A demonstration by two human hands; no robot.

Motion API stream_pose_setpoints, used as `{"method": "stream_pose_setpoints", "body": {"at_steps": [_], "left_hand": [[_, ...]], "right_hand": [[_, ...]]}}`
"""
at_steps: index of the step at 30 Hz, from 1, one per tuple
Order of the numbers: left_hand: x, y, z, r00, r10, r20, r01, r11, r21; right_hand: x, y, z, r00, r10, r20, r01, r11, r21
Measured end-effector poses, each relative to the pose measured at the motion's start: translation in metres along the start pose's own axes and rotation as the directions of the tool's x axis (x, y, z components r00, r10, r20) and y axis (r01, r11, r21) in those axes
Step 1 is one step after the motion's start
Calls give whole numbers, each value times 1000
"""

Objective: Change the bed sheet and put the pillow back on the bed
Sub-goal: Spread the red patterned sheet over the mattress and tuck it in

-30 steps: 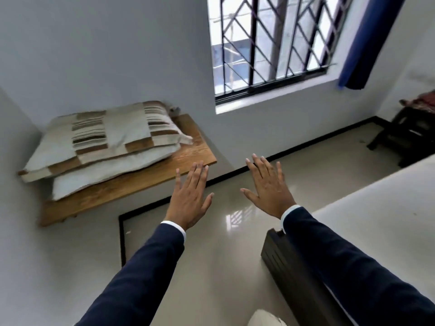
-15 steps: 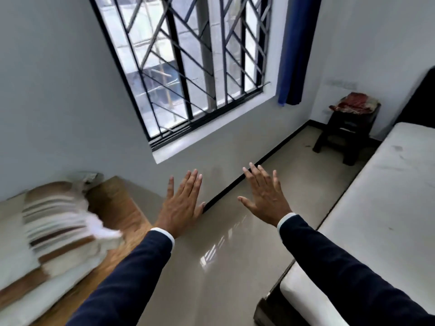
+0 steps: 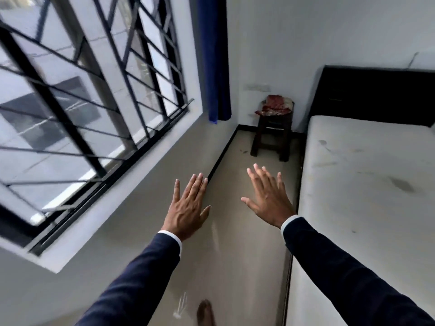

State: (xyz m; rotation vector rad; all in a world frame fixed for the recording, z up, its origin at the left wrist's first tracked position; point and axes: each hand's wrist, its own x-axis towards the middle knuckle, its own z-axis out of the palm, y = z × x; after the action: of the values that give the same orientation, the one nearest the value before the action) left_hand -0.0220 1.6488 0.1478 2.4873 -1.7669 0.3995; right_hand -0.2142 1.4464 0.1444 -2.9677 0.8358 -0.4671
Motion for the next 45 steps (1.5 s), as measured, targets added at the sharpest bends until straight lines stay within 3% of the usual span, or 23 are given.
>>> {"method": "stream_pose_setpoints", "body": {"at_steps": [8,16,29,45], "left_hand": [[221,-80,38,974,223,-37,-225,973,-47],[408,-67,92,918,391,-57,-395,916,-68],[744,-16,145,942,334,-29,-335,942,-38],[1062,-9,275,924,372,87,-364,926,-95]], "right_hand": [[165,55,25,979,206,-12,-206,978,-18],[271,157,47,935,352,-50,-354,935,-32],[504,406,55,935,348,-70,-352,933,-70],[723,609,137,903,422,78,-406,899,-161]]}}
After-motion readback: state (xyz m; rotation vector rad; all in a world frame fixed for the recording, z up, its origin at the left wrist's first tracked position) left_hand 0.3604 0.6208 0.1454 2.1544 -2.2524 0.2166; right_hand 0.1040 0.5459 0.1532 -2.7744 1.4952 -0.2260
